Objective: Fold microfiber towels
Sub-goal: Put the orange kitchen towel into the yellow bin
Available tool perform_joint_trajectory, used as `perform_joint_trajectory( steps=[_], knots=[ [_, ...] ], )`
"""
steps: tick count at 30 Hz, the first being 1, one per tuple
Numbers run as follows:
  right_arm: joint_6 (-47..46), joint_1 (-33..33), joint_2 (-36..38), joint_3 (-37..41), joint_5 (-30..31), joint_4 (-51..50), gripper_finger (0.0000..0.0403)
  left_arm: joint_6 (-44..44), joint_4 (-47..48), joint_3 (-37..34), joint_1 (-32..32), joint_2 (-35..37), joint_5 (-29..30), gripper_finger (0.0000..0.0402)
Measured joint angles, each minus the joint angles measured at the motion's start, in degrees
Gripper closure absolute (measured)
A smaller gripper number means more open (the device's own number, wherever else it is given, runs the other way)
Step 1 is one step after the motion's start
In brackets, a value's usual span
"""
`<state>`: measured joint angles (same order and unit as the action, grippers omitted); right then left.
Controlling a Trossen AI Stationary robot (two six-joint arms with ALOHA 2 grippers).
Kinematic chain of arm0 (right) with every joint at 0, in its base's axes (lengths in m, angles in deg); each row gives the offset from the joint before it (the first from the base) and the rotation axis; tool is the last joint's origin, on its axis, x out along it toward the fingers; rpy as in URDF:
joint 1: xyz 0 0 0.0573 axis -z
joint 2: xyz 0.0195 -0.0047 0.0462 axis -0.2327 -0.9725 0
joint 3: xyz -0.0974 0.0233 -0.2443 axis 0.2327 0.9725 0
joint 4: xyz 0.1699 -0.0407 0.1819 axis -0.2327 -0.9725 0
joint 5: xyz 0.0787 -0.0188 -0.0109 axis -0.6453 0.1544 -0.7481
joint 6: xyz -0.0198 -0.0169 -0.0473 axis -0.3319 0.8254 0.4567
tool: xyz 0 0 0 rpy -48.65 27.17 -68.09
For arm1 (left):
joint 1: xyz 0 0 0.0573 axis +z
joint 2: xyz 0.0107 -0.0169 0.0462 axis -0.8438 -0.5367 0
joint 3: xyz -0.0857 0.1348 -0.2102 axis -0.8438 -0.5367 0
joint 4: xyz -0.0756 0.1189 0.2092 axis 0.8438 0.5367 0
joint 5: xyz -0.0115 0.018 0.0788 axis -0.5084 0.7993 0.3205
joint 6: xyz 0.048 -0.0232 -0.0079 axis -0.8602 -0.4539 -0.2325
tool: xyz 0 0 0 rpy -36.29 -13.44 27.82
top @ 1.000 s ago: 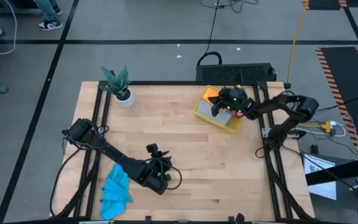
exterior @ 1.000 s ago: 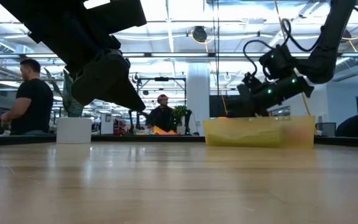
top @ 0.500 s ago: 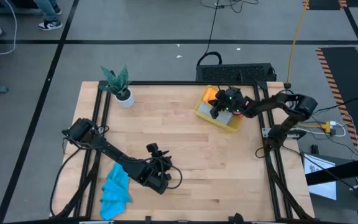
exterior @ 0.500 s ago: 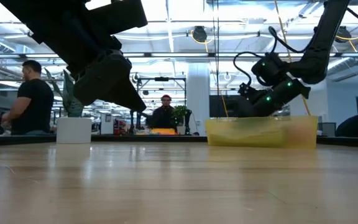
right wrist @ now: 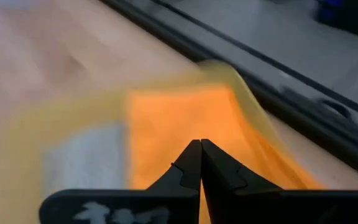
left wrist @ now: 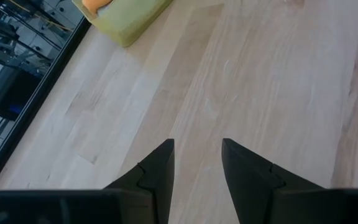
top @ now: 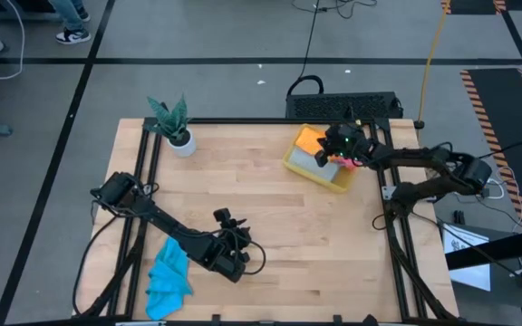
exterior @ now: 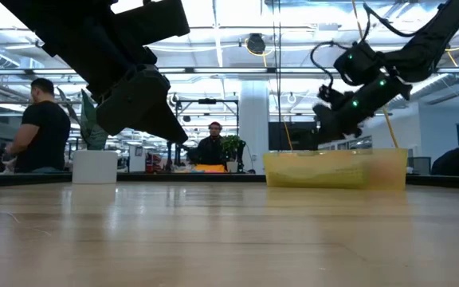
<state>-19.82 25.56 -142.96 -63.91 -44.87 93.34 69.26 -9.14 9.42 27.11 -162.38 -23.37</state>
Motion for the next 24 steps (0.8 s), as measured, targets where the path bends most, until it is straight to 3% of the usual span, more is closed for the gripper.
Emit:
perform_joint_trajectory(
  steps=[5,15,21,24],
  knots=[
    [1.71,0.01,-0.75,3.88,5.99,-0.97,0.0403,0.04,-0.01,0.00,-0.02,-0.01,-0.02,0.0266],
    [1.50,0.29,0.55,14.01,7.49,21.38,0.0403,0.24,-0.33,0.00,0.09,0.00,-0.02,0.0266],
    [0.26,0.12,8.10,14.23,6.24,18.73,0.0403,0.24,-0.35,0.00,0.09,-0.02,-0.02,0.0266],
    [0.12,0.15,11.04,14.23,11.38,13.18,0.0403,0.29,-0.37,0.00,0.09,-0.01,-0.02,0.0266]
  ],
)
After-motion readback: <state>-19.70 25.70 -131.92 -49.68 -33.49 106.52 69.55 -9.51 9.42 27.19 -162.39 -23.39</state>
